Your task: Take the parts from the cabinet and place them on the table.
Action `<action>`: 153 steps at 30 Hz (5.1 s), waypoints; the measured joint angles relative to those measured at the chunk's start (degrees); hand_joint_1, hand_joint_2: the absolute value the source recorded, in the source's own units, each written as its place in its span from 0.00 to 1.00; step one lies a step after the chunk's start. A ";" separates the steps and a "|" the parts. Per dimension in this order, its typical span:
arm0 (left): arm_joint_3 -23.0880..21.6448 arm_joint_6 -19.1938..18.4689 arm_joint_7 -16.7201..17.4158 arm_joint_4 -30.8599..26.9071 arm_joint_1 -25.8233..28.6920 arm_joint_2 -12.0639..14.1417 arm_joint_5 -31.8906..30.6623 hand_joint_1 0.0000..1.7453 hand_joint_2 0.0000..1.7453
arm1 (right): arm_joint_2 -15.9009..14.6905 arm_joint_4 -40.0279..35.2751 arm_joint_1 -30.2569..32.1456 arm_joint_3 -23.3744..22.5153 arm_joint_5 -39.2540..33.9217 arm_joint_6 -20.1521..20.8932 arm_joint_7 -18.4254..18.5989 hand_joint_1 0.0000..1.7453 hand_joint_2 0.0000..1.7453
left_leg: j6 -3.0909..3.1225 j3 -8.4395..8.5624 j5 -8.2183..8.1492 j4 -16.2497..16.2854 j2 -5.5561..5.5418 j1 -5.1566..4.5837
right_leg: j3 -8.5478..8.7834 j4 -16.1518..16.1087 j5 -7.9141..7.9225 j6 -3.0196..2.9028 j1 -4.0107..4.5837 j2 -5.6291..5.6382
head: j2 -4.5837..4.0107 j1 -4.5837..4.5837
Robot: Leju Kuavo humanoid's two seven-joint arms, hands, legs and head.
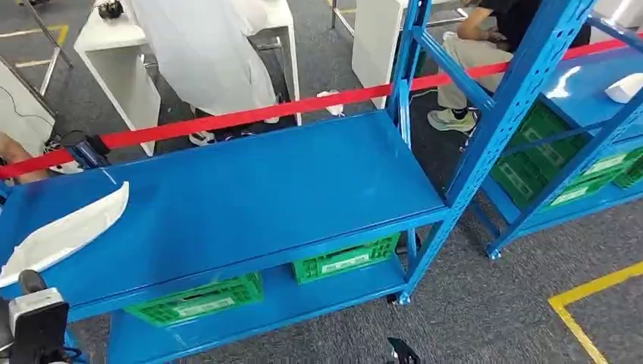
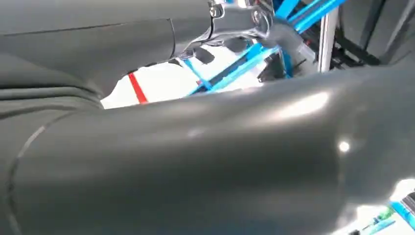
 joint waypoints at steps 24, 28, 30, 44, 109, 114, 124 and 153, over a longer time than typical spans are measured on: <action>0.04 -1.72 4.76 3.32 -1.67 0.61 -1.52 0.00 1.00 | 0.02 -0.02 -0.15 -0.13 -1.55 0.74 -0.08 0.00 0.00 | -0.17 -0.71 2.17 -1.46 4.91 0.65 | 6.27 -4.11 -2.21 -1.13 -0.62 -3.52 | 0.00 0.07; -0.85 -6.40 9.75 4.39 -2.02 1.48 -6.14 0.00 1.00 | 0.07 -0.02 -0.14 -0.15 -1.51 1.18 -0.08 0.00 0.00 | 0.20 -0.71 1.97 -1.25 4.95 0.41 | 6.45 -4.42 -2.24 0.55 -0.89 -3.52 | 0.00 0.07; -1.66 -8.92 12.07 5.31 -2.13 2.12 -8.62 0.00 1.00 | 0.18 -0.02 -0.08 -0.17 -1.38 1.29 -0.08 0.00 0.00 | 0.27 -0.72 1.94 -1.11 4.99 0.36 | 6.46 -4.43 -2.29 1.57 -1.01 -3.52 | 0.00 0.07; -3.02 -11.91 13.86 24.49 -9.32 7.30 -9.51 0.00 1.00 | 0.66 -0.02 -0.02 -0.11 1.53 2.05 -0.02 0.00 0.00 | 0.09 -0.10 2.22 -1.60 4.99 0.40 | 6.77 -4.43 -2.24 1.64 -0.91 -3.52 | 0.00 0.04; 8.35 1.07 11.78 60.81 -22.37 18.25 -19.41 1.00 1.00 | 1.16 -0.02 -0.15 -0.17 3.28 -1.95 -0.02 0.00 0.00 | -0.05 -0.06 2.25 -1.80 4.91 0.52 | 6.81 -4.41 -2.39 1.42 -0.79 -3.56 | 0.00 0.07; 8.35 3.71 12.13 60.81 -22.09 18.23 -21.24 0.00 1.00 | 1.16 -0.02 -0.15 -0.22 3.43 -1.90 -0.02 0.00 0.00 | -0.05 -0.06 2.25 -1.80 4.92 0.52 | 6.81 -4.41 -2.39 1.42 -0.79 -3.56 | 0.00 0.07; 8.28 6.51 14.14 59.67 -20.73 17.14 -25.49 0.00 0.00 | 1.14 -0.02 -0.14 -0.33 3.37 -1.27 -0.02 0.00 0.00 | -0.05 -0.06 2.25 -1.79 4.94 0.52 | 6.76 -4.41 -2.39 1.42 -0.80 -3.55 | 0.00 0.07; 6.10 6.10 15.54 60.72 -24.88 15.82 -32.13 0.00 0.00 | 1.16 -0.02 -0.16 -1.62 3.41 -1.03 -0.02 0.00 0.00 | -0.05 -0.03 2.25 -1.79 4.95 0.52 | 6.78 -4.41 -2.38 1.42 -0.80 -3.54 | 0.00 0.07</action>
